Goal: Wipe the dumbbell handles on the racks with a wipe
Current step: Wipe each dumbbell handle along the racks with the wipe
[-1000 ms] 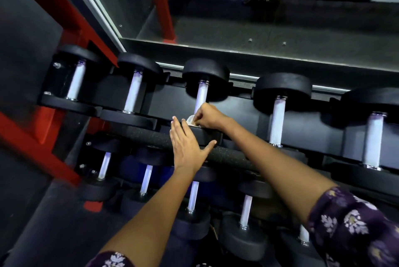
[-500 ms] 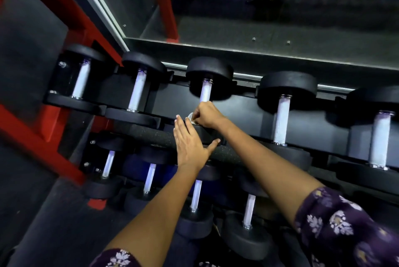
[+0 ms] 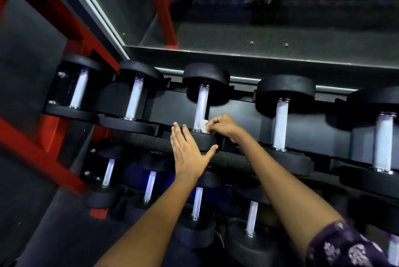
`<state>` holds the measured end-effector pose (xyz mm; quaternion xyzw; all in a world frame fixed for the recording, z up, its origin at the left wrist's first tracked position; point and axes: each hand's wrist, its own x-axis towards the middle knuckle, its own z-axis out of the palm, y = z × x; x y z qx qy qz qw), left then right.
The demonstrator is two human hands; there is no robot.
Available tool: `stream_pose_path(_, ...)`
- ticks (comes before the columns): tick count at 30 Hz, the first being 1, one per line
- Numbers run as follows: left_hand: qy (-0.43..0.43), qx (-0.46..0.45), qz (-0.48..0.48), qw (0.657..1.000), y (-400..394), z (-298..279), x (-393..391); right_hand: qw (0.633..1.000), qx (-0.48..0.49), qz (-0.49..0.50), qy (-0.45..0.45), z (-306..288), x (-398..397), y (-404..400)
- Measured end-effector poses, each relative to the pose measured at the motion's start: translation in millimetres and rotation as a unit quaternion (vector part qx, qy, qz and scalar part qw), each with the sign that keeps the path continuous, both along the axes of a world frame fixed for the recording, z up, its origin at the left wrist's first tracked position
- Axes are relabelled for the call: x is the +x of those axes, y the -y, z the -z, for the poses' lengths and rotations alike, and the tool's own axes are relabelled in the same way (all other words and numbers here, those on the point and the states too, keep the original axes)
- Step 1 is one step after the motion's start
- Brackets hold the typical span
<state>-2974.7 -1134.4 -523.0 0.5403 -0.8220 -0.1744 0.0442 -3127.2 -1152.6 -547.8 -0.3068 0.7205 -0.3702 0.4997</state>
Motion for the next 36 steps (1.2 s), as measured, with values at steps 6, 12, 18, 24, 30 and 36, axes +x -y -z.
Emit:
stream_pose_path(6,-0.009,-0.001,0.0,1.0,-1.3,0.8,-0.3,0.989,0.061,0.028,0.128,-9.3,-5.2,12.1)
stream_pose_path(12,-0.025,-0.006,-0.005,1.0,0.7,2.5,-0.8,0.939,0.06,0.058,0.333,-14.8,4.8,23.9)
stream_pose_path(18,-0.03,0.001,0.003,1.0,-0.1,1.8,0.3,0.931,0.08,0.063,0.351,-11.9,-16.3,9.1)
stream_pose_path(24,-0.041,-0.009,-0.001,0.999,1.0,3.9,0.2,0.933,0.051,0.091,0.345,-13.9,-2.5,22.5)
stream_pose_path(30,-0.052,-0.01,0.0,0.999,0.9,5.0,-0.1,0.855,-0.09,0.215,0.464,-0.8,-4.8,9.6)
stream_pose_path(36,-0.055,-0.014,0.002,0.998,0.6,7.5,1.5,0.859,-0.092,0.241,0.442,-5.8,6.7,12.6)
